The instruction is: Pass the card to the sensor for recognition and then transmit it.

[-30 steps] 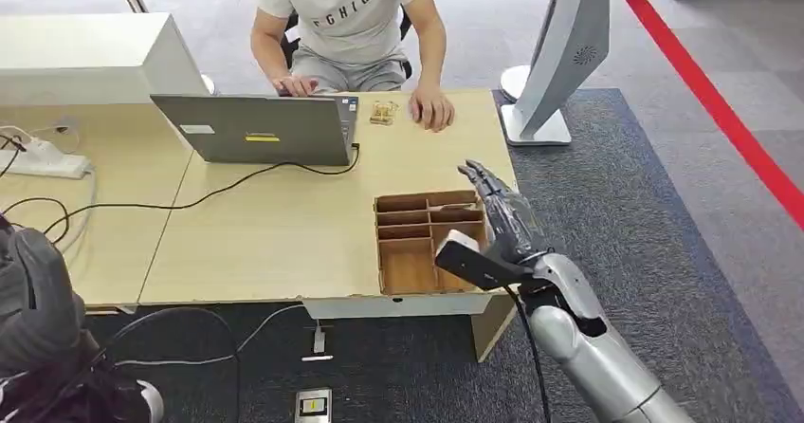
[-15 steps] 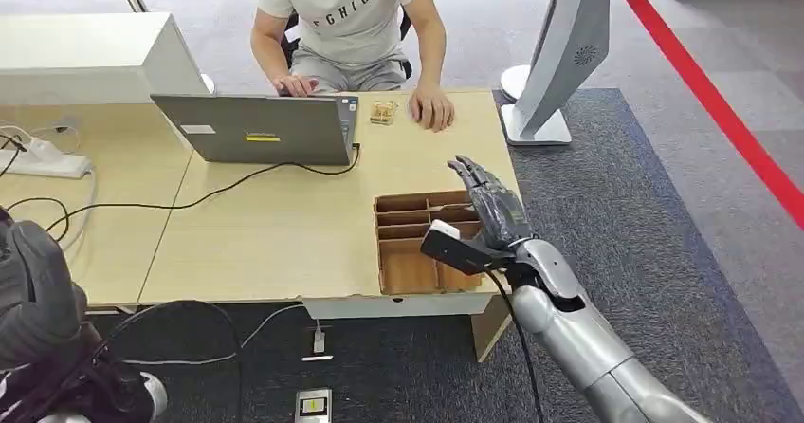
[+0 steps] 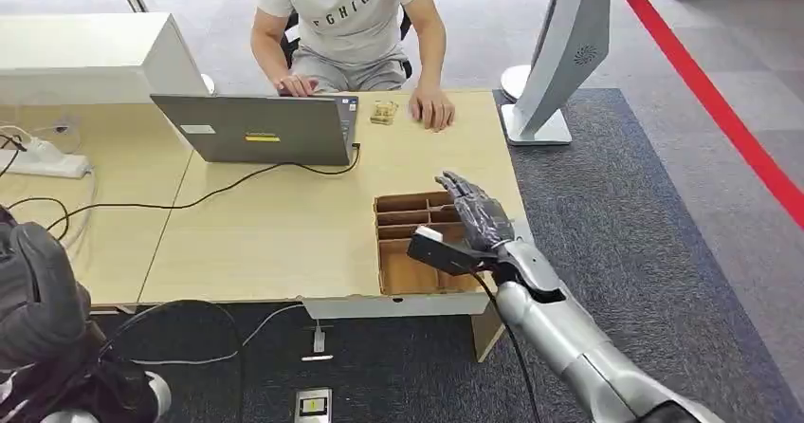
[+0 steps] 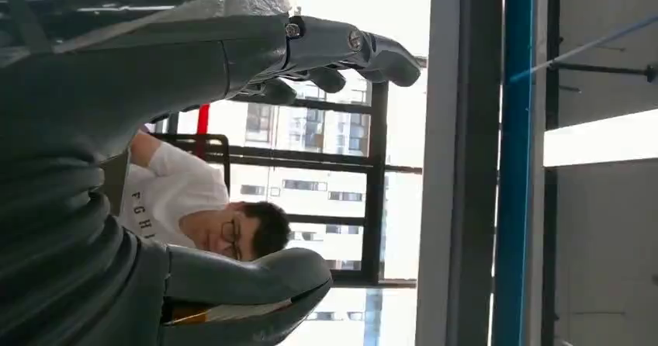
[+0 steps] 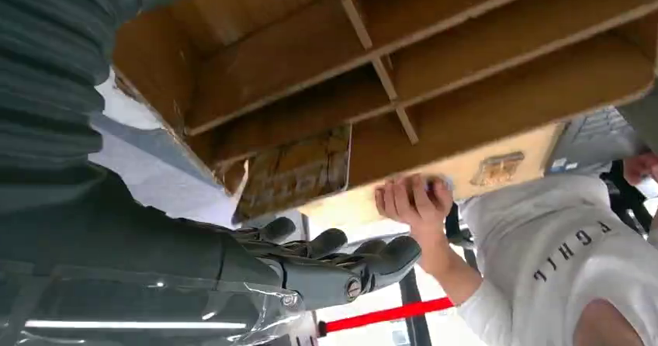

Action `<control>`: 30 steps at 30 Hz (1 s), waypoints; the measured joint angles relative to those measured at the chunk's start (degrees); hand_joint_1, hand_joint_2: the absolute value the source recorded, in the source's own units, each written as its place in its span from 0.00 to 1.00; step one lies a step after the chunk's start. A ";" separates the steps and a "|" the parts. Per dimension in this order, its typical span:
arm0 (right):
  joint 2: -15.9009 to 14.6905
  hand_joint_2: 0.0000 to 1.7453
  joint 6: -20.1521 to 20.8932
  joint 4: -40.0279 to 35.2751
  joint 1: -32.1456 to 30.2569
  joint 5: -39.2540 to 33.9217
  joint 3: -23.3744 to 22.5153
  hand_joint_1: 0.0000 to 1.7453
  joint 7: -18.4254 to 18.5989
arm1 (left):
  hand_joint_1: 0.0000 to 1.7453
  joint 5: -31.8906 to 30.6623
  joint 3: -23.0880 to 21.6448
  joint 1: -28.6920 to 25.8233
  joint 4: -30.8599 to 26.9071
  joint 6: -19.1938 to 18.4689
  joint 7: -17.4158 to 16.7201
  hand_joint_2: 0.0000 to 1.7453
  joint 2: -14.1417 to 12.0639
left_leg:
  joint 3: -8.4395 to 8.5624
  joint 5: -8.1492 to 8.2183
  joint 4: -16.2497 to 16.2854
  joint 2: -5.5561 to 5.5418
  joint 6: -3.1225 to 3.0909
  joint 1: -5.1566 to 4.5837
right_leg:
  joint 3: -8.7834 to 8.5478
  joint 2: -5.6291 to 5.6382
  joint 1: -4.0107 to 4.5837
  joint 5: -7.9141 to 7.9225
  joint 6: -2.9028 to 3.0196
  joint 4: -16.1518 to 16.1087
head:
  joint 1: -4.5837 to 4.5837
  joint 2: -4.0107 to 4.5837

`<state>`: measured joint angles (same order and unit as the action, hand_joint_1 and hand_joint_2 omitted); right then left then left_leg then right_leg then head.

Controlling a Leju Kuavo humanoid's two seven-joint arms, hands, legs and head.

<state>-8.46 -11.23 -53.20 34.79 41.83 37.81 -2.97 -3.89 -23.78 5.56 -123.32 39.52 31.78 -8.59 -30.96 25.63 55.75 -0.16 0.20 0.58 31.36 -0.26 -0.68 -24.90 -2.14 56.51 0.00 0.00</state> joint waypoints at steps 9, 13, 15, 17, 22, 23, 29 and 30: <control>0.90 1.00 -0.98 4.29 1.54 -0.20 0.96 1.00 -0.61 | 0.00 0.22 0.00 -0.27 0.11 0.00 0.68 1.00 0.04 | 0.06 -0.01 0.00 0.01 0.01 0.00 | -0.04 0.01 0.00 0.01 0.00 -0.01 | 0.02 0.00; 1.07 1.00 -1.66 5.05 1.91 -0.94 1.05 0.97 -1.03 | 0.00 0.57 0.00 -0.39 0.13 0.00 1.27 1.00 0.04 | 0.08 -0.03 0.00 0.01 0.00 0.00 | -0.06 0.01 0.00 0.01 0.00 0.00 | 0.02 0.00; 1.25 1.00 -2.10 5.40 2.03 -1.36 1.09 0.96 -1.07 | 0.00 0.61 0.00 -0.43 0.18 0.02 1.33 1.00 0.07 | 0.08 -0.04 0.01 0.01 0.00 0.00 | -0.06 0.01 0.00 0.01 0.00 0.00 | 0.02 0.00; 1.40 1.00 -2.51 5.78 2.19 -1.84 1.18 0.96 -1.18 | 0.00 0.63 0.00 -0.43 0.20 0.00 1.33 1.00 0.07 | 0.08 -0.04 0.01 0.01 0.00 0.00 | -0.06 0.01 0.00 0.01 0.00 0.00 | 0.02 0.00; 1.71 1.00 -2.91 6.41 2.62 -2.84 1.36 0.96 -1.66 | 0.00 0.79 0.00 -0.43 0.24 0.02 1.36 1.00 0.07 | 0.08 -0.04 0.01 0.01 0.00 0.00 | -0.05 0.01 0.00 0.01 0.00 0.00 | 0.02 0.00; 1.77 1.00 -3.02 6.54 2.63 -3.06 1.38 0.96 -1.66 | 0.00 0.81 0.00 -0.42 0.26 0.00 1.38 1.00 0.07 | 0.08 -0.04 0.01 0.01 0.00 0.00 | -0.05 0.01 0.00 0.01 0.00 0.00 | 0.02 0.00; 1.86 1.00 -3.37 6.65 2.62 -3.50 1.53 0.86 -1.66 | 0.00 0.96 0.00 -0.42 0.68 0.00 1.20 1.00 0.07 | 0.08 -0.04 0.01 0.01 0.00 0.00 | -0.05 0.01 0.00 0.01 0.00 0.00 | 0.02 0.00; 1.86 1.00 -3.41 6.65 2.61 -3.61 1.57 0.58 -1.66 | 0.00 0.96 0.00 -0.42 0.68 0.00 1.09 1.00 0.07 | 0.08 -0.04 0.01 0.01 0.00 0.00 | -0.05 0.01 0.00 0.01 0.00 -0.01 | 0.02 0.00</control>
<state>-6.60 -14.64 -46.56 37.41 38.23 39.39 -4.63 -2.93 -23.78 5.15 -122.64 39.52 32.87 -8.52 -30.88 25.59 55.75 -0.15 0.20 0.58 31.32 -0.26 -0.68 -24.89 -2.14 56.50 0.02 0.00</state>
